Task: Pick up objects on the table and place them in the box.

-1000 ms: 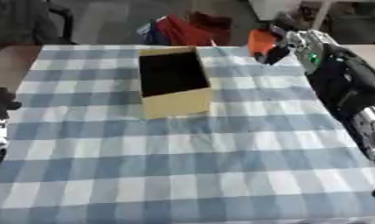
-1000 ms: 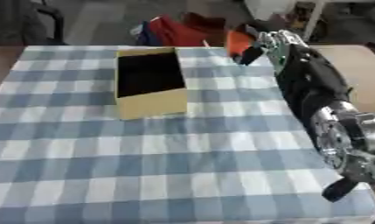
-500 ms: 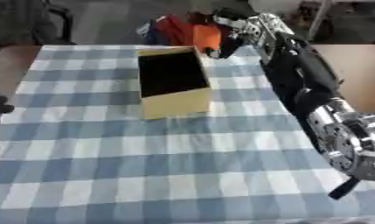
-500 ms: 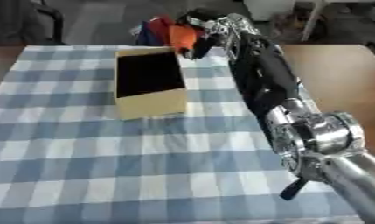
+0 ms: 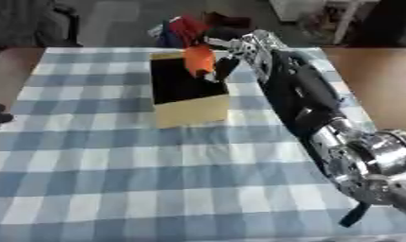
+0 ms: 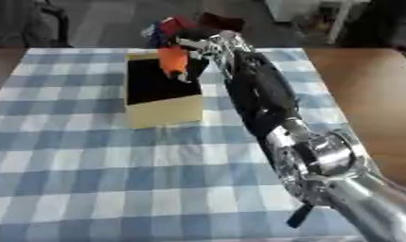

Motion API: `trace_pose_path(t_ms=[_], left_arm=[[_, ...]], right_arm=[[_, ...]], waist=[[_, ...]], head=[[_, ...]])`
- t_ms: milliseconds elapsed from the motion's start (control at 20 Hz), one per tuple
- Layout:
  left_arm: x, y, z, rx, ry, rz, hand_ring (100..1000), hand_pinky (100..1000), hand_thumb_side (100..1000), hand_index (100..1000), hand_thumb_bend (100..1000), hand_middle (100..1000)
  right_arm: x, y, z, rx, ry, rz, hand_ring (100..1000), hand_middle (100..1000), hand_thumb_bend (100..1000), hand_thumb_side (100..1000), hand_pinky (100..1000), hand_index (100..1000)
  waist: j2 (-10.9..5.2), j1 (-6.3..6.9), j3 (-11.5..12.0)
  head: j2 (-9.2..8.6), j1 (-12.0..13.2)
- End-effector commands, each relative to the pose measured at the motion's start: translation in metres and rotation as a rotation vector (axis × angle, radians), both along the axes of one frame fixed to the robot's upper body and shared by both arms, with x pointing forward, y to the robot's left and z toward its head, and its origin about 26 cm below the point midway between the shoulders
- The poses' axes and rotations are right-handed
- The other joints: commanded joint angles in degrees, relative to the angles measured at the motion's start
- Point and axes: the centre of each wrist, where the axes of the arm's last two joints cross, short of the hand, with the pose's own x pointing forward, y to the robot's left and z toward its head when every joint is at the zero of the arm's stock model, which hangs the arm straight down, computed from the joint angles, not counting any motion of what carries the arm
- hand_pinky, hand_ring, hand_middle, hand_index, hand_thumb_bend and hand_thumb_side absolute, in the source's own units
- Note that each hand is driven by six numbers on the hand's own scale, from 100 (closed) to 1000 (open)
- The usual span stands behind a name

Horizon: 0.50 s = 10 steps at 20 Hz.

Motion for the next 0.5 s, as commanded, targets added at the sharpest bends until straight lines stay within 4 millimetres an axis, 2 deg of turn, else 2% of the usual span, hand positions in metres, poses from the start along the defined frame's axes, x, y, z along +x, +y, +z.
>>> trace_pose_path(t_ms=[50, 250, 500], left_arm=[[0.0007, -0.0009, 0.0055, 0.002, -0.021, -0.009, 660, 839, 589, 749, 100, 643], [0.0008, -0.0009, 0.0056, 0.002, -0.021, -0.009, 660, 839, 590, 749, 100, 643], [0.0012, -0.0008, 0.0058, 0.003, -0.022, -0.009, 660, 839, 590, 749, 100, 644]], right_arm=[[0.0021, -0.0003, 0.0132, -0.025, -0.047, -0.002, 875, 953, 516, 235, 815, 1000], [0.0022, -0.0017, 0.0157, -0.030, -0.083, -0.012, 880, 978, 669, 262, 820, 1000], [0.0030, -0.0062, 0.0208, -0.018, -0.134, -0.026, 878, 975, 650, 295, 819, 1000]], waist=[[-0.61, 0.25, 0.06], [-0.65, 0.18, 0.10], [-0.69, 0.01, 0.15]], head=[[0.29, -0.03], [0.29, -0.06], [0.29, -0.02]])
